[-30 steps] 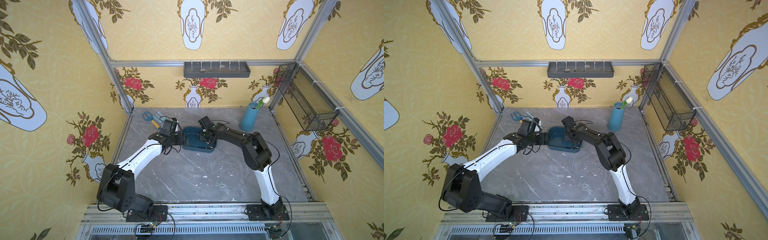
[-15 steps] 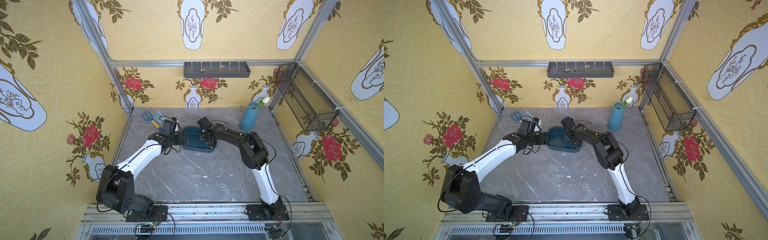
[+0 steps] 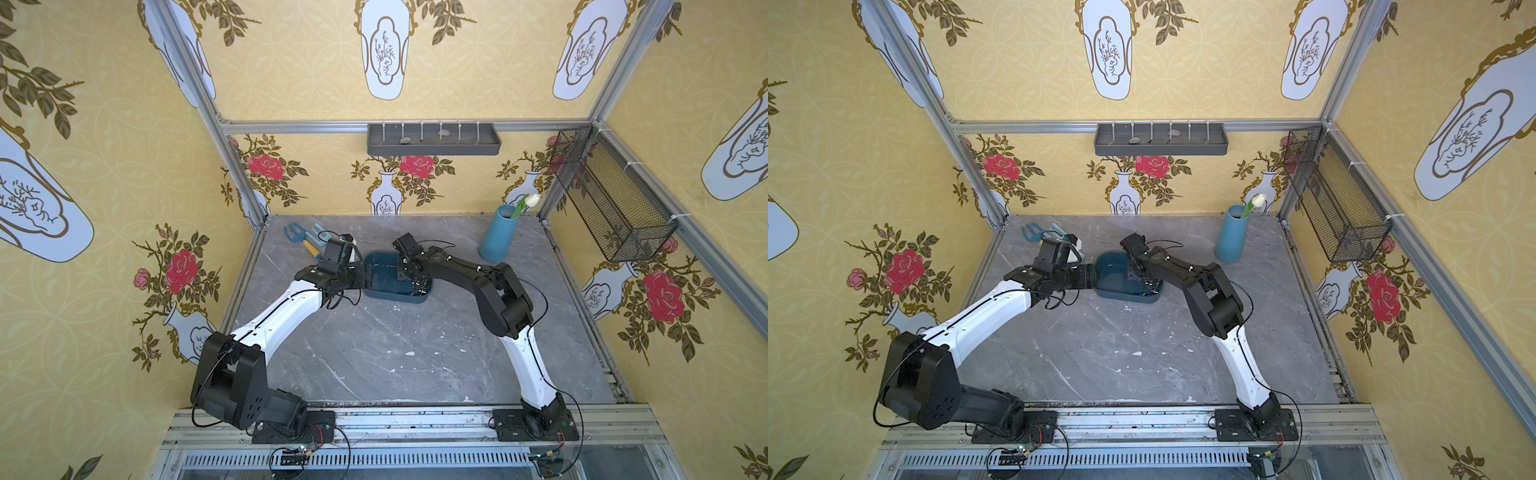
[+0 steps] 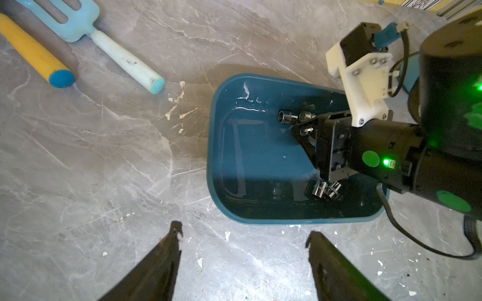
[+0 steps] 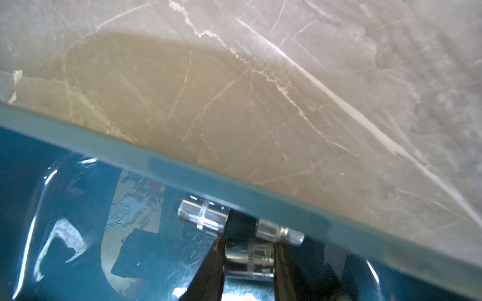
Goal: Take out the socket from the storage box
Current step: Pick up the socket head from the storage box, then place the socket head at the center of the board.
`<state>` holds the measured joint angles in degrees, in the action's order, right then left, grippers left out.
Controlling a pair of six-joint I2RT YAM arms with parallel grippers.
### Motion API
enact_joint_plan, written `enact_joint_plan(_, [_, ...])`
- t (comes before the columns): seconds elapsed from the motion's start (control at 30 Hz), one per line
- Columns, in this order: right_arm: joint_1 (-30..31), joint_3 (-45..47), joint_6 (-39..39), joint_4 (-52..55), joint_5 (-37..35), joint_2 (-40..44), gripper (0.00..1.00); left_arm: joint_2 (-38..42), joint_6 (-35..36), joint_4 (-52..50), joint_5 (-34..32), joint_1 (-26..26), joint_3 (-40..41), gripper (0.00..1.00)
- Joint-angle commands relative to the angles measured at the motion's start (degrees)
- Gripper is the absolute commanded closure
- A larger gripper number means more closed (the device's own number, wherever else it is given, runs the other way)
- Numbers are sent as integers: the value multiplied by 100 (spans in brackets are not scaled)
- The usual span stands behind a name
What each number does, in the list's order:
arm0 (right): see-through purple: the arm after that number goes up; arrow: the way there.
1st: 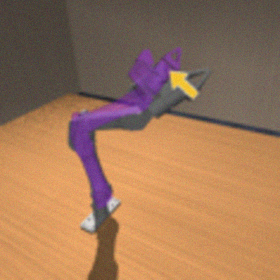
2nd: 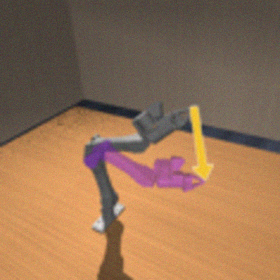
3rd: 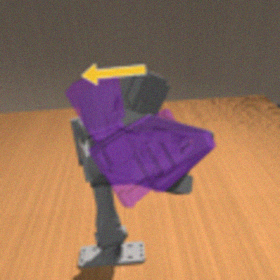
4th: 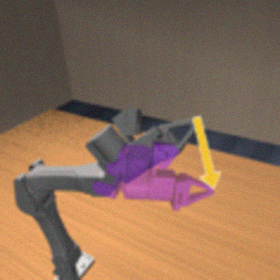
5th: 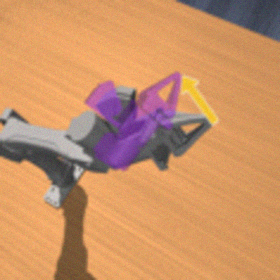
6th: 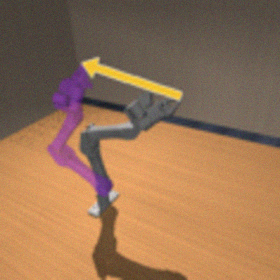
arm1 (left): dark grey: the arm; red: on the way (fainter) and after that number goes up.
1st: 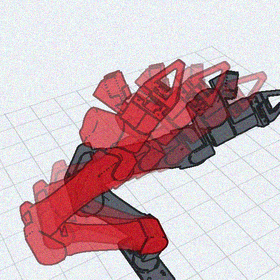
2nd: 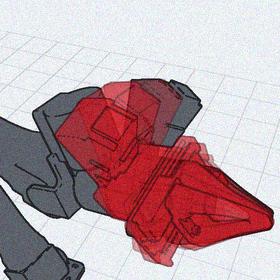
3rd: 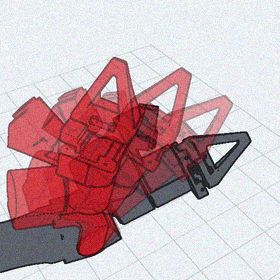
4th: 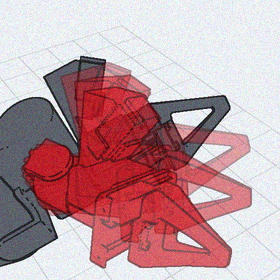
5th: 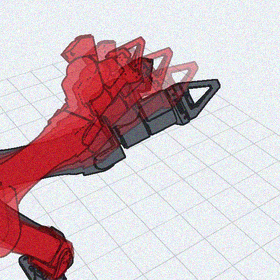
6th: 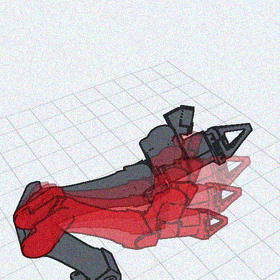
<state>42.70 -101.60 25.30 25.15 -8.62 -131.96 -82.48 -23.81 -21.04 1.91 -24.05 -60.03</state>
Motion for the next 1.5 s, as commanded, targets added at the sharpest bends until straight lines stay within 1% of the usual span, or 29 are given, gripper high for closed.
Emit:
enact_joint_plan(0.0, [28, 48, -60, 27, -78, 162, 71, 25, 86, 45, -42, 6, 18, 19])
enact_joint_plan(0.2, [49, 334, -76, 93, 60, 790, 73, 69, 79, 78, 16, 5, 28, 19])
enact_joint_plan(0.37, [46, 786, -126, 180, -27, 1705, 73, 125, 79, 141, 125, -1, 22, 17])
enact_joint_plan(0.5, [-87, 1228, -145, 369, -119, 2468, 73, 83, 63, 140, 283, 5, -73, 16])
enact_joint_plan(0.63, [-384, 1805, -89, 515, -164, 3145, 73, 25, 43, 193, 477, -6, -147, 16])
enact_joint_plan(0.8, [-1012, 2770, -57, 533, -106, 4077, 73, -75, 22, 219, 622, -29, -223, 16])
enact_joint_plan(0.9, [-1429, 3337, -89, 425, -7, 4440, 73, -135, 12, 240, 660, -54, -258, 16])
enact_joint_plan(1.03, [-1909, 3962, -112, 212, 184, 4652, 73, -232, -25, 250, 694, -64, -312, 16])
enact_joint_plan(1.13, [-2037, 4296, -69, -28, 396, 4615, 73, -312, -27, 256, 688, -64, -349, 16])
enact_joint_plan(1.17, [-2026, 4358, -35, -98, 432, 4566, 73, -353, -40, 253, 688, -246, -360, 16])
enact_joint_plan(1.3, [-1910, 4487, 57, -458, 715, 4225, 73, -431, -75, 280, 705, -309, -377, 16])
enact_joint_plan(1.47, [-1421, 4115, 63, -522, 462, 3457, 73, -462, -88, 281, 690, -363, -364, 16])
